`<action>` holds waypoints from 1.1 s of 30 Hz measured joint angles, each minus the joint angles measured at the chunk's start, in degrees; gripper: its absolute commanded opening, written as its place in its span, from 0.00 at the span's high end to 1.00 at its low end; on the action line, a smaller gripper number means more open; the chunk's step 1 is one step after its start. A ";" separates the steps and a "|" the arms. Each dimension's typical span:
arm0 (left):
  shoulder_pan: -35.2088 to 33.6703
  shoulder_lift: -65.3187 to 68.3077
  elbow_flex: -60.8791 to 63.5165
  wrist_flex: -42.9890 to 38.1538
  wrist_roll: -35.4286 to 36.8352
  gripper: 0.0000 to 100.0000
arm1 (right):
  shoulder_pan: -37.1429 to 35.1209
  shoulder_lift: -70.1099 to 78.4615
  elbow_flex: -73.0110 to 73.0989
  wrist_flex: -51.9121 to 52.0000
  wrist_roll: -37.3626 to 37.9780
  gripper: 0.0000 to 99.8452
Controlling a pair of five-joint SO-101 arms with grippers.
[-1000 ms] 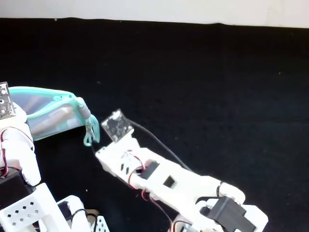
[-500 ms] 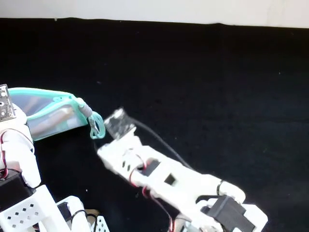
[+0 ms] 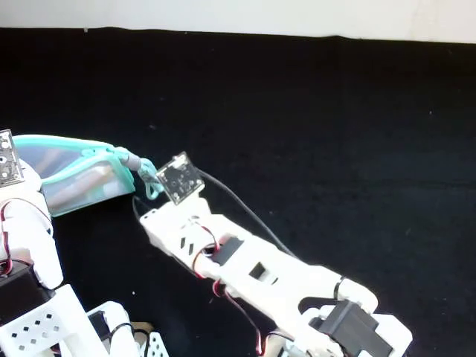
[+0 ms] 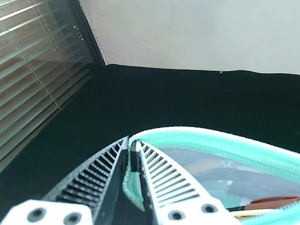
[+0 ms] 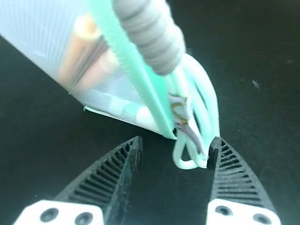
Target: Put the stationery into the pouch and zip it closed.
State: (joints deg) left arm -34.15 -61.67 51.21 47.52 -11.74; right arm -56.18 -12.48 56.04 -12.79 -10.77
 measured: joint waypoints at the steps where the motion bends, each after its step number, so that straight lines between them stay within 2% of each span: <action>1: 0.00 0.00 0.00 0.00 0.00 0.99 | 0.00 0.00 -0.26 0.00 0.00 0.77; 8: 0.00 0.00 0.00 0.00 0.00 0.99 | 2.29 1.67 -5.54 0.00 0.00 0.77; 15: 0.00 0.00 0.00 0.00 0.00 0.99 | 6.77 12.04 -14.24 0.00 0.00 0.77; 17: 0.00 0.00 0.00 0.00 0.00 0.99 | 6.86 14.51 -15.47 0.00 0.00 0.81; 21: 0.00 0.00 0.00 0.00 0.00 0.99 | 7.03 15.38 -16.00 0.00 0.00 1.00; 33: 0.00 0.00 0.00 0.00 0.00 0.99 | 13.98 15.38 -16.00 0.00 0.00 0.99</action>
State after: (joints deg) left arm -34.15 -61.67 51.21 47.52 -11.74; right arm -42.20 2.90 40.04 -12.79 -10.77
